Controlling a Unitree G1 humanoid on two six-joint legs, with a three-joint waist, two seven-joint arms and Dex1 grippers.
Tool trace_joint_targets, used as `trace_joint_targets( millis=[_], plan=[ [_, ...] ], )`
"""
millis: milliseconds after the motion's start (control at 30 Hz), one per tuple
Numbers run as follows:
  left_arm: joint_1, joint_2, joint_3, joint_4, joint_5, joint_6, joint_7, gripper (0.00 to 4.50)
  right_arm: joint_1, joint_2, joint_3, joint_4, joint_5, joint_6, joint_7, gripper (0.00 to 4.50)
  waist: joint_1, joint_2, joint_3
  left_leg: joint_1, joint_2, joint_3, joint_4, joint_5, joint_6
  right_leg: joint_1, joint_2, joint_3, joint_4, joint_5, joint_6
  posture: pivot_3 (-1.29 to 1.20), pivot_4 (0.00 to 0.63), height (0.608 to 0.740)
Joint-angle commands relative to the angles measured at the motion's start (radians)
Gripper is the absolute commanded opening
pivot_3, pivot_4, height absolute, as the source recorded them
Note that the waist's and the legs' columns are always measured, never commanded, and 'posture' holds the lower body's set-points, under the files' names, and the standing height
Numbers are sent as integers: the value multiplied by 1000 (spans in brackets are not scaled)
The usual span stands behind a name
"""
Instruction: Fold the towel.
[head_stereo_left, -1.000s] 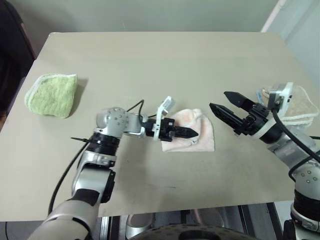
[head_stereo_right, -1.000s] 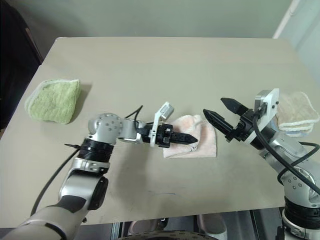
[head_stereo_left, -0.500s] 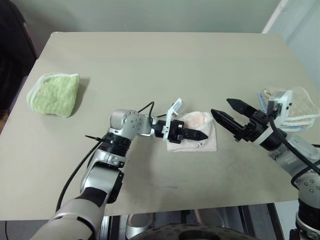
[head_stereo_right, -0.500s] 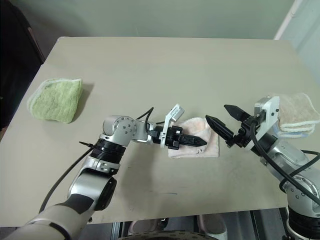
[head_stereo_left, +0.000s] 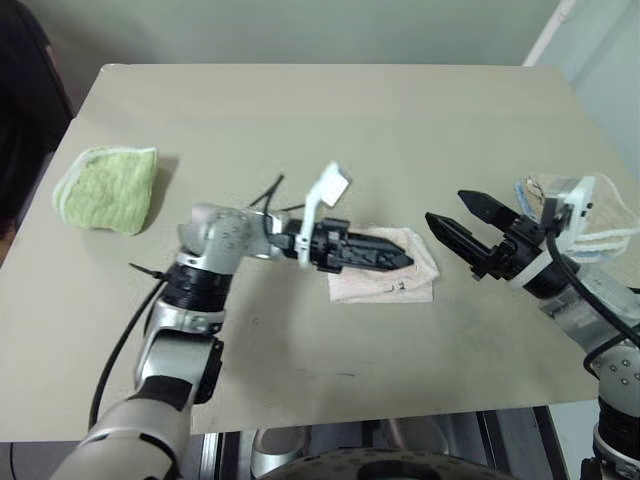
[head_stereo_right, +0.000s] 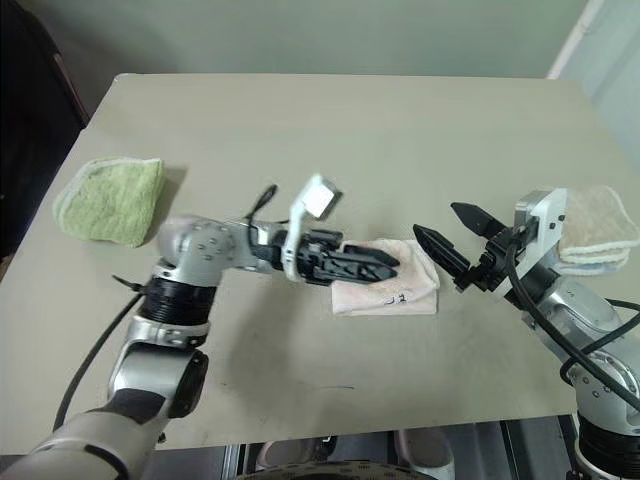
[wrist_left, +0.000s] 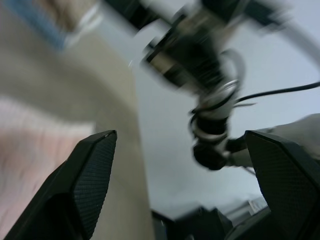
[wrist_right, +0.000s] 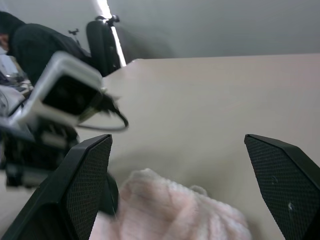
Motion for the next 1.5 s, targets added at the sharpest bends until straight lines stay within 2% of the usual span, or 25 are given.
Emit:
trace_joint_targets(
  millis=[33, 133, 233, 367, 400, 500, 600, 700, 800, 900, 967, 1133, 1233, 1367, 1433, 1500],
  plan=[
    [11, 46, 72, -92, -11, -68, 8, 4500, -9, -18, 40, -30, -17, -16, 38, 3578, 0, 0, 0, 0, 0, 0, 0, 0, 0, 0, 0, 0, 0, 0, 0, 0, 150, 740],
    [10, 75, 117, -52, 22, -107, 53, 3923, -41, -9, 83, -12, -49, -30, 40, 2597, 0, 0, 0, 0, 0, 0, 0, -2, 3, 0, 0, 0, -1, 0, 0, 0, 150, 740],
    [55, 144, 74, -57, 129, -251, 9, 2863, -88, -2, 123, 22, -81, -34, 48, 1469, -2, 1, 0, 0, 0, 0, 0, -3, 4, 0, 0, 0, -1, 0, -1, 0, 150, 740],
    [111, 154, 1, -38, 277, -438, 15, 1436, -140, -8, 215, 81, -180, -46, 80, 19, -2, 1, 0, 0, 0, -1, 0, -4, 5, -1, 0, 0, -1, 2, -4, 0, 150, 740],
    [130, 154, -27, -37, 317, -486, 10, 1063, -160, -3, 239, 98, -203, -47, 82, 0, -1, 1, 0, -1, 0, -1, 0, -4, 5, -1, 0, 0, -1, 5, -9, 0, 150, 740],
    [182, 143, -100, -32, 420, -645, -20, 29, -204, 3, 314, 147, -283, -57, 93, 0, -1, 1, 0, -2, 0, -1, 0, -5, 6, -2, 0, 0, -2, 6, -11, 0, 150, 740],
    [232, 94, -128, -42, 445, -757, -45, 29, -223, 7, 384, 196, -371, -75, 104, 0, 0, 1, 0, -4, 0, -2, 0, -7, 6, -4, 0, -1, -2, 6, -12, 0, 150, 740],
    [255, 29, -127, -58, 432, -779, -29, 29, -221, 17, 405, 228, -420, -85, 106, 0, 2, 1, 0, -7, 1, -2, 0, -7, 6, -6, -1, -2, -4, 6, -11, 0, 150, 740],
    [286, 22, -188, -54, 509, -903, -77, 29, -192, 12, 401, 228, -443, -85, 116, 0, 1, 2, 0, -10, 1, -2, 0, -7, 2, -8, -1, -2, -7, 7, -10, 0, 150, 740],
    [297, -8, -193, -35, 487, -883, -75, 29, -145, 1, 421, 233, -489, -117, 140, 0, 1, 2, 0, -10, 2, -2, 0, -8, 1, -7, -1, -3, -10, 7, -10, 0, 150, 740],
    [316, -14, -244, 22, 543, -936, -104, 29, -101, 31, 428, 272, -516, -144, 132, 0, 1, 2, -1, -10, 2, -2, 0, -8, 1, -5, -2, -3, -12, 8, -9, 0, 150, 740],
    [333, -25, -345, 179, 670, -1098, -169, 29, -23, 87, 454, 375, -600, -221, 125, 0, 0, 2, -1, -10, 2, -1, 2, -15, 10, -6, -3, -4, -13, 9, -9, 0, 150, 740],
    [339, -14, -347, 183, 673, -1096, -199, 29, 11, 96, 471, 395, -640, -260, 132, 0, 0, 3, -2, -5, 2, -1, 2, -16, 12, -1, -3, -4, -14, 9, -9, 0, 150, 740],
    [323, -20, -313, 157, 644, -1048, -196, 29, 26, 112, 446, 359, -618, -269, 148, 0, 0, 3, -2, 0, 2, -1, 2, -19, 14, 5, -3, -4, -15, 8, -10, 0, 150, 740],
    [309, -27, -285, 128, 601, -1001, -199, 29, 22, 125, 394, 303, -536, -226, 155, 0, 0, 3, -2, 0, 2, -1, 2, -20, 14, 5, -3, -4, -15, 8, -11, 0, 150, 740],
    [290, -27, -253, 93, 553, -947, -202, 0, 24, 114, 335, 230, -446, -181, 176, 342, 0, 4, -2, 0, 2, 0, 2, -19, 13, 5, -3, -4, -15, 8, -11, 0, 150, 740]
  ],
)
